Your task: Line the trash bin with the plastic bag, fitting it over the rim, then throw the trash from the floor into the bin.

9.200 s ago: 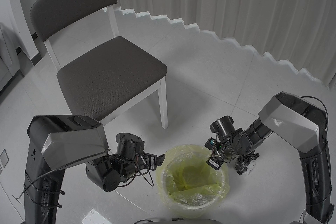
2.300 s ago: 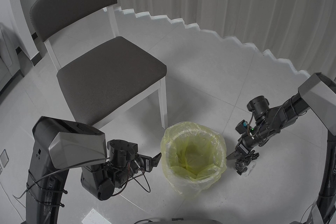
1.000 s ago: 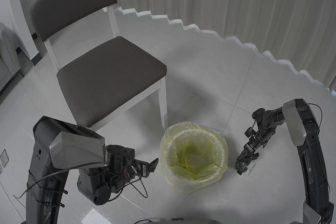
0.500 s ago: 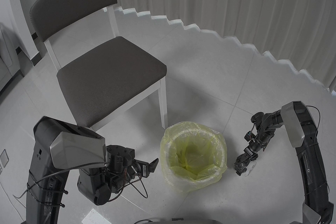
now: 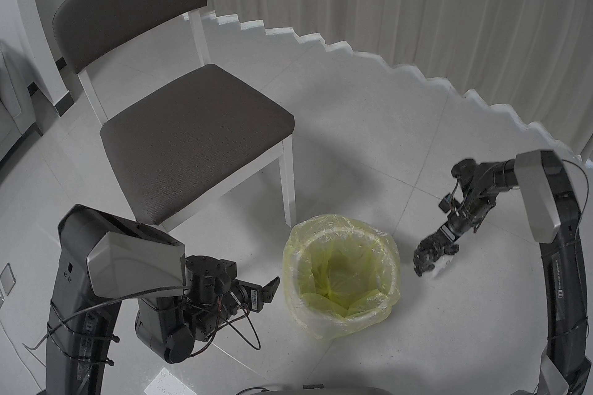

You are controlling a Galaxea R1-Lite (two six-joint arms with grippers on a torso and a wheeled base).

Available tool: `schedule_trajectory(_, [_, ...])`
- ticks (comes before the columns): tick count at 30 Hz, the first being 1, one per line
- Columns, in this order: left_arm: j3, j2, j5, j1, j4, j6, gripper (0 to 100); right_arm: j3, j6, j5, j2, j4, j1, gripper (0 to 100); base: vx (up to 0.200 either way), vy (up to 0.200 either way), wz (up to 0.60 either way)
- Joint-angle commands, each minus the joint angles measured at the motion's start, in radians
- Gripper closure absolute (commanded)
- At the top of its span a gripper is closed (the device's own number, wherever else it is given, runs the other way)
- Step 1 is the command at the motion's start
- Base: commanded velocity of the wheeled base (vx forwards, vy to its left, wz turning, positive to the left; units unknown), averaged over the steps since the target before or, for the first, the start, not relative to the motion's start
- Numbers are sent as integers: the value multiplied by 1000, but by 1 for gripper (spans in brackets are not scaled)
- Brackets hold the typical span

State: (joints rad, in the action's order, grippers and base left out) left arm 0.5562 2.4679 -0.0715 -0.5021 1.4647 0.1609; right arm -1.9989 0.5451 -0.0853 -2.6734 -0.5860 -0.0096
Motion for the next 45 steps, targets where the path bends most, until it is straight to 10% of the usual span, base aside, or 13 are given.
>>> schedule_trajectory(1, [-56,-37,-2,-10,55,0,0,54,3,-7,428,-3,112,100,0,0,0])
schedule_trajectory(13, [-113,-61,-33,-27,106,2,0,272,-8,2,685,15,465,100,0,0,0])
schedule_trajectory(19, [-116,-99,-33,-36,106,2,0,592,-83,9,633,324,591,100,0,0,0])
schedule_trajectory(45, [-119,-112,-31,-30,106,8,0,594,-96,9,340,462,559,100,0,0,0])
